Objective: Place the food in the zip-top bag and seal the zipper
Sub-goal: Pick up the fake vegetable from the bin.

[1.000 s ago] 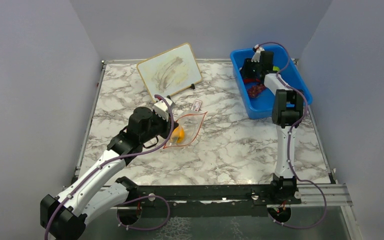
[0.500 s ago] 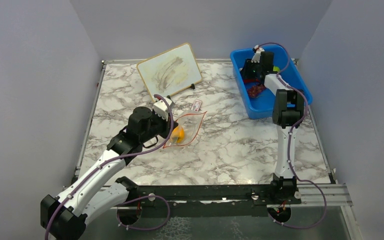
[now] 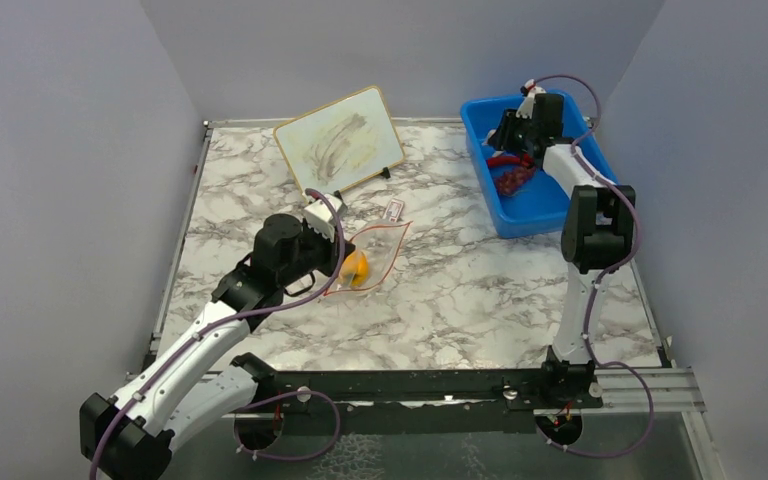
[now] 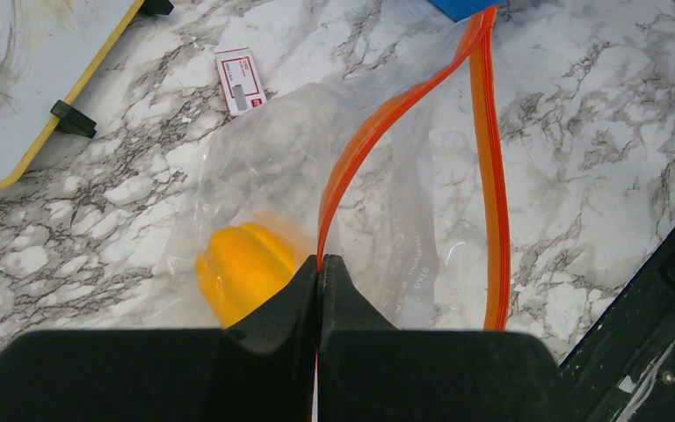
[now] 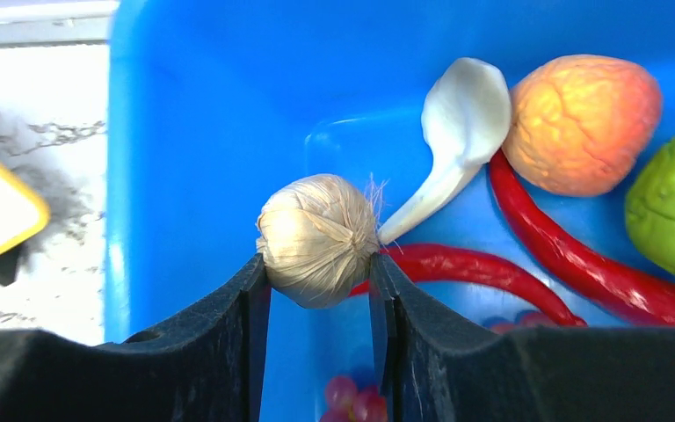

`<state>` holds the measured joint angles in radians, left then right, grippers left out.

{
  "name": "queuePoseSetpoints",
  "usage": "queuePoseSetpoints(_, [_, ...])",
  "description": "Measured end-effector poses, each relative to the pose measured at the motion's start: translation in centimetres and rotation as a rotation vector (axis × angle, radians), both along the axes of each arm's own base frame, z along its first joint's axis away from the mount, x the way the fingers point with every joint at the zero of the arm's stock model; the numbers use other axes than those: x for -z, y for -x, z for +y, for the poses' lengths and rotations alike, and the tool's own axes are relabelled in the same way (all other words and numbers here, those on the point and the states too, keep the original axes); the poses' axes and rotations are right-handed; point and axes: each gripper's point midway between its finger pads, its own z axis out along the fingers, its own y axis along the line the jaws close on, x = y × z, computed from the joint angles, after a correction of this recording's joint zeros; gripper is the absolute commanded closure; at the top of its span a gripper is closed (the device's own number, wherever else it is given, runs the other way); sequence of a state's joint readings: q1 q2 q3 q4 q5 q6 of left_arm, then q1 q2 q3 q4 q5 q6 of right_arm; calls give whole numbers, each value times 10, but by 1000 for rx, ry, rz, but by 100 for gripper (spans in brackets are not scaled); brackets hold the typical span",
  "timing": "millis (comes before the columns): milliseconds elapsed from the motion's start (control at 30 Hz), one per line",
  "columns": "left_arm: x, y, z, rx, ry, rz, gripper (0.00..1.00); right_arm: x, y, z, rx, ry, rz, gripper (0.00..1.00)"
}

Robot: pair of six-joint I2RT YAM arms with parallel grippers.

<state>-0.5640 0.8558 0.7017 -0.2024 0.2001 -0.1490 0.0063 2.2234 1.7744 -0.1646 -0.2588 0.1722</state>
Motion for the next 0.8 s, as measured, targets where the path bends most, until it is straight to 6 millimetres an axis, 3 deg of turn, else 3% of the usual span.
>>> queuePoseSetpoints(167, [-7, -1, 6, -26, 4, -29, 100, -32, 24, 1, 28, -35, -2, 76])
queuePoseSetpoints(467, [-10, -1, 10, -49, 7, -47, 100, -55, 95, 5, 41, -81, 75, 76])
queuePoseSetpoints(800, [-7, -2, 9, -49, 5, -35, 100, -88, 194, 50, -91, -140, 55, 76])
